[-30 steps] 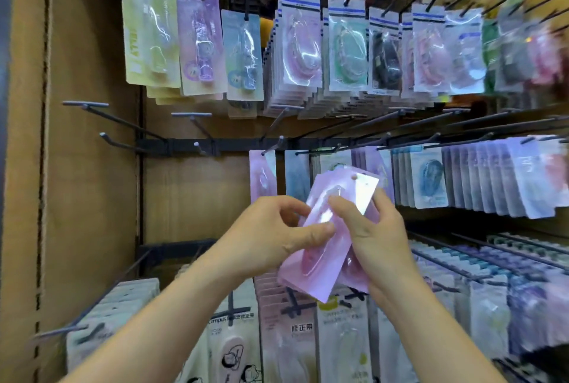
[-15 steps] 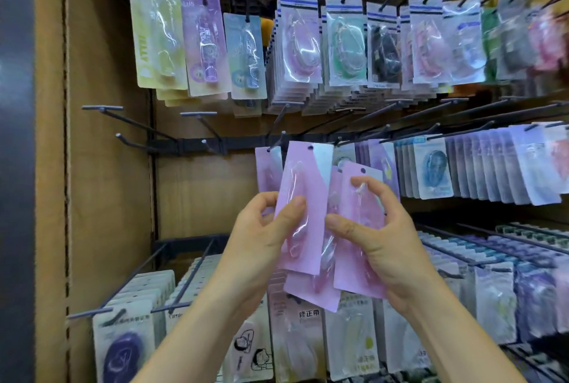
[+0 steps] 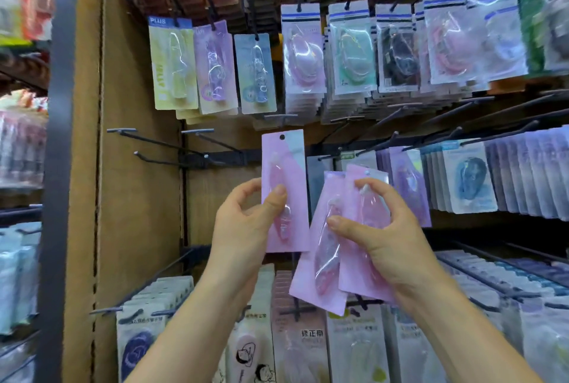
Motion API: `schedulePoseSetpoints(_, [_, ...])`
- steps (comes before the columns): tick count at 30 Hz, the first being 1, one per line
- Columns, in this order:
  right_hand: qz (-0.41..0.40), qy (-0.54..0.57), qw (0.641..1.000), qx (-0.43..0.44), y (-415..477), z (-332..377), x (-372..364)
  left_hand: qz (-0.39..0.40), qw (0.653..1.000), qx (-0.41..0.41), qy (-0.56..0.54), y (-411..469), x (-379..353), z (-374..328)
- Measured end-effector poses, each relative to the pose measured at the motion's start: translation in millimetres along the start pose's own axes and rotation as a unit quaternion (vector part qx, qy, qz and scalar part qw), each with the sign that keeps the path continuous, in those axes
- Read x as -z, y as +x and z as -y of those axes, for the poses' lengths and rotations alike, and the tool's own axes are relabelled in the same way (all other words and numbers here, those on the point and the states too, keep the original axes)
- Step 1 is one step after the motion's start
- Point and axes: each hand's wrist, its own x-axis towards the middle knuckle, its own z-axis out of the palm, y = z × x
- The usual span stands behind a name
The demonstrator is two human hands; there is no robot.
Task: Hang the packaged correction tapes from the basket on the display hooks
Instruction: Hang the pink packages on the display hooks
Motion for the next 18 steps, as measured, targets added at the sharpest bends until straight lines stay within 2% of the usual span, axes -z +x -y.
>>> schedulePoseSetpoints(6, [0.046,0.043,0.998,-0.028,6.6,-5.1,2.9,0.008,0.997,-0.043,0.064,-9.6,7.0,-0.8])
schedulePoseSetpoints(10, [0.067,0.042,0.996,-0.028,11.6,-5.2,-1.1,-0.018,0.992,-0.072,0.103,-4.2,7.0,-1.3])
schedulePoseSetpoints(15, [0.072,-0.005,0.997,-0.030,20.4,-3.6,-2.7,-0.017,0.978,-0.046,0.205,23.2,5.8,0.1])
schedulePoseSetpoints(18, [0.071,-0.064,0.995,-0.032,32.2,-3.9,2.0,0.001,0.949,-0.009,0.316,53.7,4.6,6.5])
